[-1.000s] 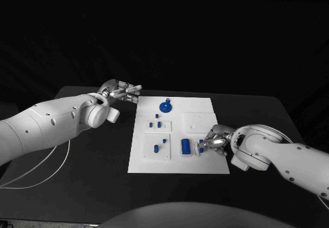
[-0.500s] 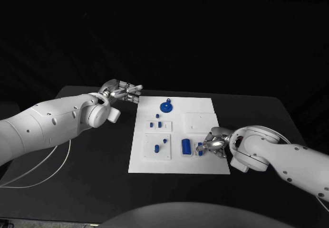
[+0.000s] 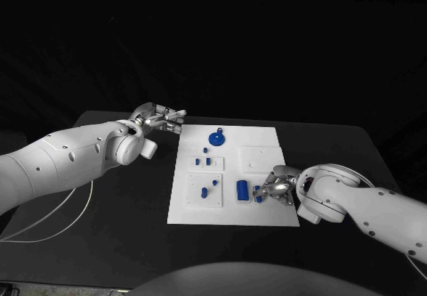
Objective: Assemble the parts on the task board
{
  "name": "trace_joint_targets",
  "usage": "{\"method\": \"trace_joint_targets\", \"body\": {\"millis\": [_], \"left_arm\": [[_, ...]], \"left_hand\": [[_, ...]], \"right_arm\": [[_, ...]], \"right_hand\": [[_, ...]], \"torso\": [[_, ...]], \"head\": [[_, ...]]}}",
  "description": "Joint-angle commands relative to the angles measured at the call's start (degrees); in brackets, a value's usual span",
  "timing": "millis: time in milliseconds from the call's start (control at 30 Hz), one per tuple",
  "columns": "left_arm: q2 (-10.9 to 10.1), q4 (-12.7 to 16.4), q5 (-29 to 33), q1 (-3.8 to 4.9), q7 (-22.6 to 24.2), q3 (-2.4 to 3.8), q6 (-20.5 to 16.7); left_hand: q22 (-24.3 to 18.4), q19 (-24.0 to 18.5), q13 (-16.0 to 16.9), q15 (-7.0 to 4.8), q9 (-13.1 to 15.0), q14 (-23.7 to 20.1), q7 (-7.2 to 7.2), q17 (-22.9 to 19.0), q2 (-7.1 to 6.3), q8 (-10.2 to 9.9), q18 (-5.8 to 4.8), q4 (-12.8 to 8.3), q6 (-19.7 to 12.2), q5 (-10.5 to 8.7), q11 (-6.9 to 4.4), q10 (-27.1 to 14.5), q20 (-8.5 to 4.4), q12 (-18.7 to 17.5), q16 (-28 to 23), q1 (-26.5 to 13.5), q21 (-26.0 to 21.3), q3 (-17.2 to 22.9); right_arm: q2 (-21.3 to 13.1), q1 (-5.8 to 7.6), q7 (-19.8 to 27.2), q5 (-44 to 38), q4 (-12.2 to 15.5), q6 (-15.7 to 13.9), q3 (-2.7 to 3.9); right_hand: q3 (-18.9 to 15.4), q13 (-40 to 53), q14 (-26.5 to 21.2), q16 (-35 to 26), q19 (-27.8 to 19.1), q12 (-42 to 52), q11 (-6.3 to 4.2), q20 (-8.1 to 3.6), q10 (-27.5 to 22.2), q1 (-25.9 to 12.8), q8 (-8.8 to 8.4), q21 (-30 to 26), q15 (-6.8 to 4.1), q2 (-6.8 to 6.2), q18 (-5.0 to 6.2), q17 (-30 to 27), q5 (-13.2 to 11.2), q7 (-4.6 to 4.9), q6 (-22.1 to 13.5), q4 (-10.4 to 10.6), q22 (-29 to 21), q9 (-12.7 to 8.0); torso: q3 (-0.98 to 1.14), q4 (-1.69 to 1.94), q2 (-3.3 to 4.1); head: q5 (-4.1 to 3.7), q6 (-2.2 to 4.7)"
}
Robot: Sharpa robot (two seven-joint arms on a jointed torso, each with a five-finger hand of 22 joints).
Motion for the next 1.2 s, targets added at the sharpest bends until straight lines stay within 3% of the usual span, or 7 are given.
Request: {"method": "trace_joint_targets", "body": {"millis": [33, 367, 567, 767, 933, 967, 1200], "left_arm": [[0.01, 0.16, 0.22, -0.09, 0.19, 0.04, 0.78], [0.04, 0.16, 0.16, -0.09, 0.03, 0.04, 0.90], [0.01, 0.16, 0.14, -0.09, -0.02, 0.04, 0.94], [0.00, 0.16, 0.11, -0.09, -0.13, 0.04, 1.05], [-0.05, 0.19, 0.09, -0.09, -0.22, 0.03, 1.12], [-0.06, 0.19, 0.09, -0.09, -0.24, 0.03, 1.12], [-0.09, 0.20, 0.08, -0.09, -0.33, 0.03, 1.17]], "left_hand": [[-0.09, 0.40, 0.08, 0.17, -0.01, -0.32, -0.03, 0.03, -0.33, -0.22, -0.78, 0.29, -0.46, -0.32, -0.15, -0.34, 0.11, -0.17, 0.23, -0.06, 0.21, -0.04], [-0.13, 0.40, 0.08, 0.17, -0.01, -0.33, -0.03, 0.03, -0.40, -0.21, -0.77, 0.36, -0.48, -0.46, -0.14, -0.35, 0.11, -0.17, 0.23, -0.02, 0.21, 0.04], [-0.15, 0.40, 0.08, 0.18, -0.01, -0.34, -0.02, 0.03, -0.41, -0.21, -0.78, 0.44, -0.49, -0.57, -0.13, -0.36, 0.11, -0.17, 0.23, -0.05, 0.22, 0.07], [-0.15, 0.40, 0.08, 0.18, -0.01, -0.34, -0.02, 0.03, -0.41, -0.21, -0.78, 0.44, -0.49, -0.57, -0.13, -0.36, 0.11, -0.17, 0.23, -0.05, 0.22, 0.07], [-0.18, 0.39, 0.08, 0.19, -0.01, -0.36, -0.03, 0.03, -0.47, -0.21, -0.78, 0.50, -0.49, -0.61, -0.13, -0.36, 0.12, -0.17, 0.22, -0.05, 0.21, 0.09], [-0.18, 0.39, 0.08, 0.19, -0.01, -0.36, -0.03, 0.03, -0.47, -0.21, -0.78, 0.50, -0.49, -0.61, -0.13, -0.36, 0.12, -0.17, 0.22, -0.05, 0.21, 0.09], [-0.20, 0.36, 0.08, 0.21, -0.01, -0.42, -0.01, 0.01, -0.54, -0.21, -0.78, 0.55, -0.52, -0.64, -0.12, -0.41, 0.14, -0.17, 0.19, -0.06, 0.20, 0.10]], "right_arm": [[0.24, -0.05, 0.82, -0.54, -0.11, -0.71, -0.12], [0.34, -0.05, 0.97, -0.60, -0.50, -0.98, -0.28], [0.36, -0.05, 1.03, -0.66, -0.72, -1.80, -0.31], [0.36, -0.05, 1.37, -0.54, -0.75, -3.02, -0.33], [0.32, -0.05, 1.68, -0.33, -0.71, -3.89, -0.34], [0.31, -0.05, 1.73, -0.30, -0.70, -3.97, -0.34], [0.09, -0.05, 2.19, -0.10, -0.50, -4.27, -0.35]], "right_hand": [[4.45, -0.02, 0.30, -0.20, 3.32, 0.17, -0.46, -0.01, 0.58, 0.65, 0.06, -0.28, -0.21, 0.05, -0.69, -0.05, -1.44, -0.66, -0.23, -4.19, 3.40, -0.29], [3.73, 0.08, 0.34, -0.11, 3.32, 0.50, -0.52, -0.05, 0.60, 1.39, 0.01, -0.17, -0.24, 0.08, -0.74, 0.02, -9.08, -0.92, 0.23, -2.66, 3.25, -2.11], [2.40, 0.20, 0.35, -0.12, 3.32, 0.80, -0.51, -0.06, 0.71, 2.05, 0.00, -0.10, -0.24, -0.38, -0.74, 0.01, -19.13, -1.04, 1.12, 0.31, 3.16, -3.63], [-1.09, 0.18, 0.31, -0.20, 3.33, 0.71, -0.46, -0.27, 0.85, 0.66, 0.16, -0.17, -0.34, -2.46, -0.79, 0.11, -19.87, -1.00, 2.09, 5.19, 3.02, -3.95], [-4.72, 0.24, 0.35, -0.17, 3.35, 0.61, -0.38, -0.33, 0.93, 0.02, 0.14, 0.01, -0.36, -2.69, -0.81, 0.35, -19.87, -0.74, 2.30, 9.82, 2.99, -3.59], [-5.99, 0.31, 0.36, -0.25, 3.34, 0.53, -0.50, -0.33, 0.97, 1.55, 0.10, 0.02, -0.45, -3.09, -0.78, 0.45, -19.84, -0.83, 2.31, 12.53, 2.94, -3.22], [-9.28, 0.49, 0.42, -0.26, 3.33, 0.53, -0.32, -0.31, 1.02, 1.25, 0.09, 0.15, -0.34, -4.72, -0.73, 0.70, -19.86, -0.65, 2.42, 16.61, 2.88, -2.88]], "torso": [[-0.03, 0.00, -0.05], [-0.04, 0.00, -0.05], [-0.04, -0.01, -0.04], [-0.06, -0.01, -0.07], [-0.04, 0.00, -0.06], [-0.04, -0.01, -0.06], [-0.05, 0.00, -0.04]], "head": [[0.09, -0.07], [0.07, -0.01], [0.06, -0.06], [0.07, -0.05], [0.01, -0.05], [-0.01, -0.05], [-0.09, 0.02]]}}
